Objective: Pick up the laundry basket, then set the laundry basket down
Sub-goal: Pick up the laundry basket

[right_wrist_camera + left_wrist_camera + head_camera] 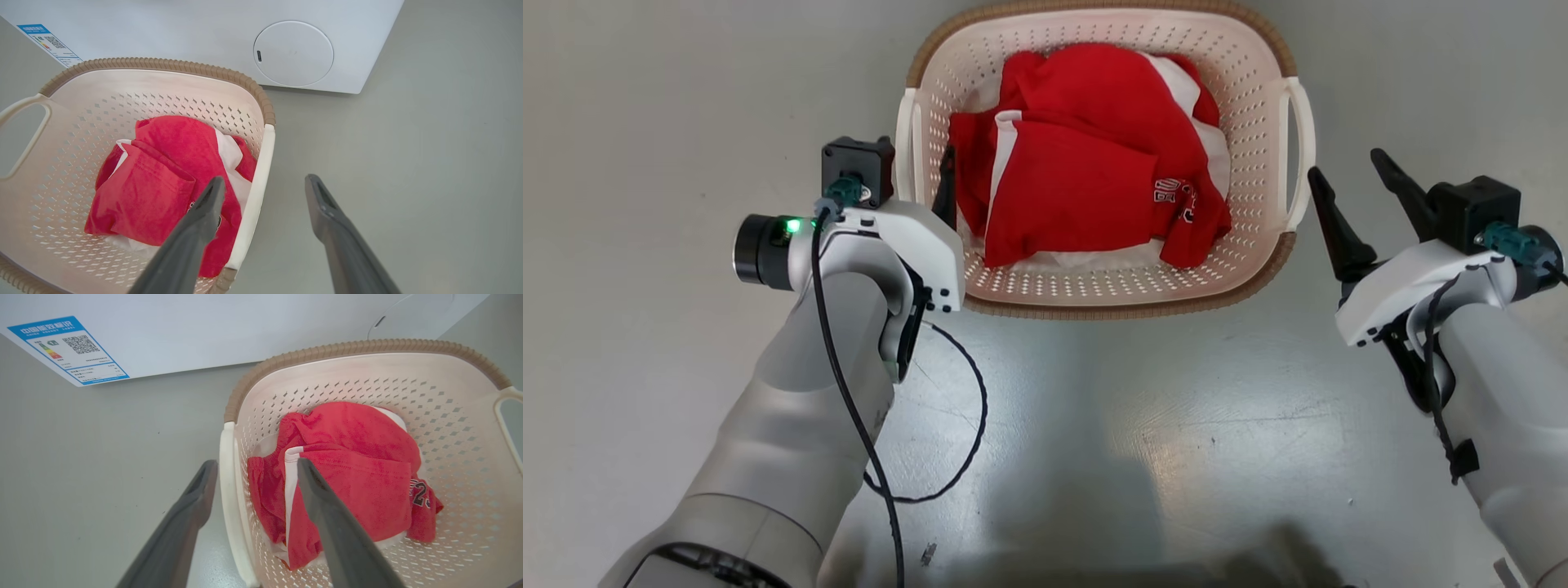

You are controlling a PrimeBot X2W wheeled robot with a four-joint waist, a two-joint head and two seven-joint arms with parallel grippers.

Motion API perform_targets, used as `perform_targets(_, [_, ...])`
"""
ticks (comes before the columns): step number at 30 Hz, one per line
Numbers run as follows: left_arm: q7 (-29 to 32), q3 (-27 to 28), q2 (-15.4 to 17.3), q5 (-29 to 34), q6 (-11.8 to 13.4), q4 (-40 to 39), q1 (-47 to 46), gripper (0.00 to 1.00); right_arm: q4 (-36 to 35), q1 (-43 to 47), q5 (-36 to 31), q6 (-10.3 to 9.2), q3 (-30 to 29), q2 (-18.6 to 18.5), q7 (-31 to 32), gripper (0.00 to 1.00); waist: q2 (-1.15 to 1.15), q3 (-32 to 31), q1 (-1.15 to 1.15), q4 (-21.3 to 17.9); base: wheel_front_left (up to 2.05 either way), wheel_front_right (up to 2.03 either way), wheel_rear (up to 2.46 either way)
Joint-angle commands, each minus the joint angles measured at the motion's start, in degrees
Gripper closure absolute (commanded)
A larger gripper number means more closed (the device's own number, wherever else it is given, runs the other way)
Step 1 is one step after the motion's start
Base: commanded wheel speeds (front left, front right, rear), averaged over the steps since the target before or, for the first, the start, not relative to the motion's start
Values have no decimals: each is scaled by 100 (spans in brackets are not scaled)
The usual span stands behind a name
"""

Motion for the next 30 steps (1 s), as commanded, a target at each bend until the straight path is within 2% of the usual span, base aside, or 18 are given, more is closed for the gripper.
perform_targets(1, [-34, 111, 115, 33, 43, 2, -53, 0, -115, 92, 45, 34, 74, -44, -79, 0, 0, 55, 0, 1, 0, 0, 0])
perform_targets(9, [-34, 104, 115, 77, 9, 120, -298, 0, -130, -27, 47, 34, -3, -90, -79, 0, 0, 313, 0, 33, 0, 0, 0])
perform_targets(18, [-34, 13, 115, 92, 51, 217, -514, 0, -62, -270, 250, 34, -77, 50, -79, 0, 0, 592, 0, 71, 0, 0, 0])
perform_targets(30, [-26, -278, 115, -94, -63, 572, -808, 0, 511, -694, 882, 34, 442, 216, -79, 0, 0, 734, 0, 69, 0, 0, 0])
